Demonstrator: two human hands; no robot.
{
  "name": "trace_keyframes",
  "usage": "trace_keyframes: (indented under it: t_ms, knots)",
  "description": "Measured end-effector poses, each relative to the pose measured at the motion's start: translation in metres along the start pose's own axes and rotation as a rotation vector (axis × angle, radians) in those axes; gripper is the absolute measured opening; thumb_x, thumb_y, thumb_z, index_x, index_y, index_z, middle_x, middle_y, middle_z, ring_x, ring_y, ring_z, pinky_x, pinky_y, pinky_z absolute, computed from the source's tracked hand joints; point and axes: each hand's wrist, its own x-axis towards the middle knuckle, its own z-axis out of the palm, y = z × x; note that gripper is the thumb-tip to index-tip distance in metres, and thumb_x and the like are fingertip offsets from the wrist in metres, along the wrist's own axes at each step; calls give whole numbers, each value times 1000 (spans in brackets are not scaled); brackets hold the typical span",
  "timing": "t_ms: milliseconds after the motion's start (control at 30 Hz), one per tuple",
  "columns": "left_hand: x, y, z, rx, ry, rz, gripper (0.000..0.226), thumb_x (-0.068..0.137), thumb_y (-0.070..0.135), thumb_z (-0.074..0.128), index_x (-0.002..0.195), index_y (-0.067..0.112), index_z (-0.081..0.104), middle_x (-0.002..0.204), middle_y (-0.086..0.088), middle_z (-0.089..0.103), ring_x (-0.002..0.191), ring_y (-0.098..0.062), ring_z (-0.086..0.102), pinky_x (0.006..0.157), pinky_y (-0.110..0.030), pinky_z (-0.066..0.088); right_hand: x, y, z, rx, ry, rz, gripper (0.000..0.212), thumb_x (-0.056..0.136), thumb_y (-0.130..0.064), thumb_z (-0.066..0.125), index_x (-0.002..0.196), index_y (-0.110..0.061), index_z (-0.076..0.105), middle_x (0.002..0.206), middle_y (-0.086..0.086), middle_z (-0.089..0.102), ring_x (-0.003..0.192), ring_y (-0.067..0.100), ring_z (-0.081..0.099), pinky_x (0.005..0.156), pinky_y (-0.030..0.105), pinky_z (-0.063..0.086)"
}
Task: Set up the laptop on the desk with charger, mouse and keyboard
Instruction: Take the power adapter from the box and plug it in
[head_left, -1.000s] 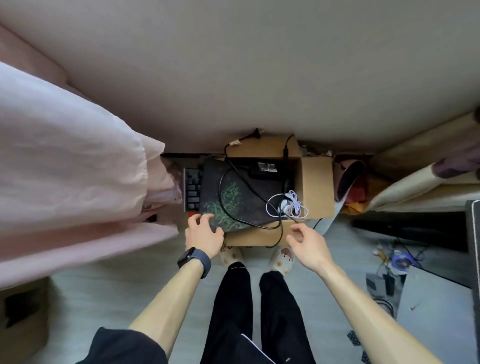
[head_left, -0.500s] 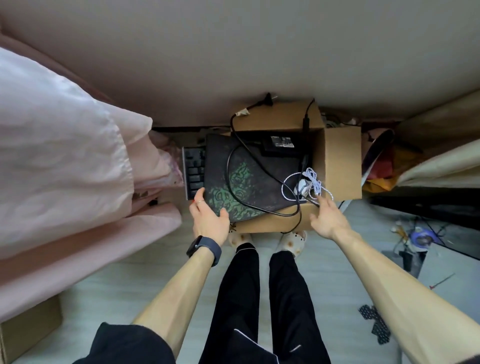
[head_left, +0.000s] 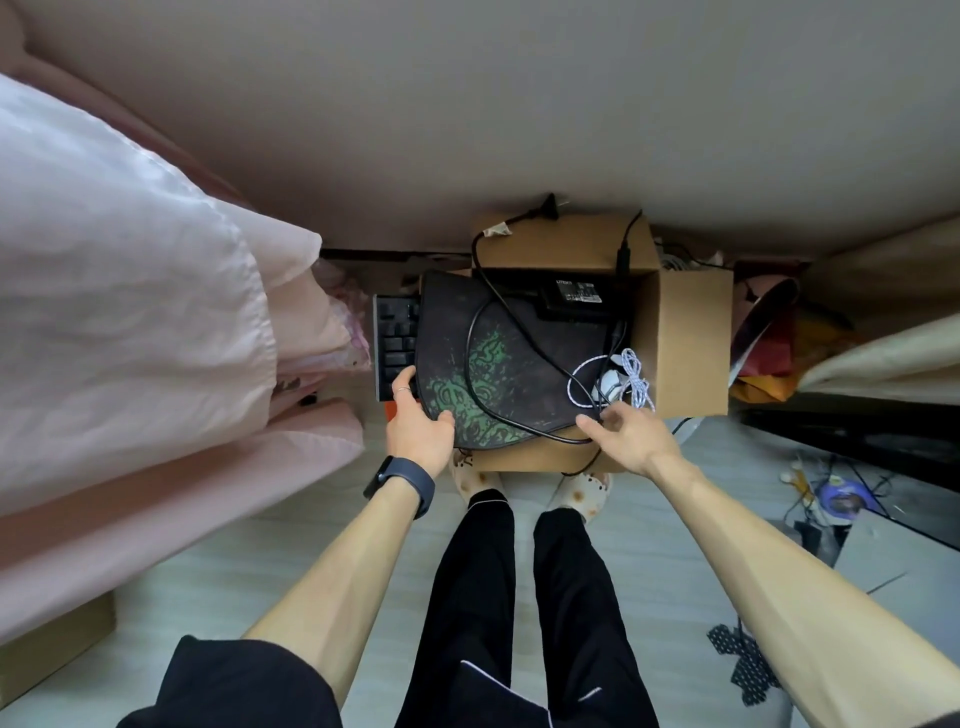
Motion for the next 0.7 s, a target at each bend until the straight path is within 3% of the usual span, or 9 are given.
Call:
trace_keyframes:
  t_ms: [67, 167, 233, 333, 433, 533, 567, 633, 700]
  knots:
    - [-1, -1, 1, 18, 4, 7, 69, 94, 13, 56, 148, 34, 19, 79, -2, 59, 60, -17, 55, 48, -26, 38, 2, -11, 9, 41, 4, 3, 42, 83, -65, 63, 101, -27, 66, 118, 4, 61, 97, 17, 60, 86, 36, 51]
    - [-3, -2, 0, 45, 3, 0, 72, 94, 12, 56, 149, 35, 16, 72, 3, 51, 59, -20, 53, 52, -31, 43, -2, -26, 26, 102, 11, 93, 22, 82, -28, 65, 104, -27, 61, 129, 8, 45, 95, 29, 64, 94, 34, 51]
    - [-4, -4, 0, 57, -8, -6, 74, 93, 11, 56, 149, 36, 14, 73, 1, 54, 63, -28, 59, 56, -36, 48, -7, -31, 31, 197, 31, 148, 35, 76, -11, 52, 107, -27, 59, 133, 10, 40, 93, 35, 67, 95, 38, 54]
    - [-5, -3, 1, 71, -22, -9, 77, 93, 8, 56, 151, 36, 11, 72, 6, 51, 74, -36, 65, 64, -42, 53, -20, -31, 31, 269, 53, 162, 49, 73, -4, 48, 118, -20, 60, 138, 9, 39, 97, 33, 66, 96, 41, 54]
    - [-4, -4, 0, 87, -22, -7, 79, 94, 6, 56, 151, 35, 10, 71, 8, 46, 73, -36, 64, 66, -44, 54, -44, -28, 29, 312, 116, 91, 60, 69, -2, 51, 126, -20, 54, 146, 4, 33, 109, 29, 62, 99, 44, 51]
    - [-2, -8, -3, 99, -29, 13, 79, 94, 5, 55, 151, 35, 10, 74, 7, 48, 64, -25, 57, 63, -40, 52, -68, -26, 19, 353, 183, 34, 62, 72, 1, 57, 128, -25, 54, 148, -2, 36, 120, 22, 56, 102, 43, 49]
    - [-3, -8, -3, 102, -34, 22, 78, 93, 6, 55, 152, 33, 11, 79, 5, 53, 64, -22, 56, 63, -39, 50, -76, -25, 14, 376, 187, 48, 60, 74, 1, 59, 127, -26, 56, 143, -3, 44, 117, 20, 59, 101, 42, 50]
    - [-8, -4, -4, 109, -52, 16, 73, 93, 10, 56, 152, 27, 16, 109, -6, 59, 81, -27, 59, 71, -37, 49, -92, -28, 2, 453, 153, 104, 56, 77, 3, 58, 126, -22, 59, 120, -4, 61, 103, 20, 69, 97, 39, 54]
    - [-18, 2, -7, 177, -95, -28, 61, 94, 19, 57, 148, 23, 29, 138, -12, 43, 98, -30, 57, 85, -35, 45, -115, -35, -12, 534, 79, 134, 54, 78, 7, 46, 125, -15, 60, 93, -6, 65, 84, 22, 76, 91, 42, 58]
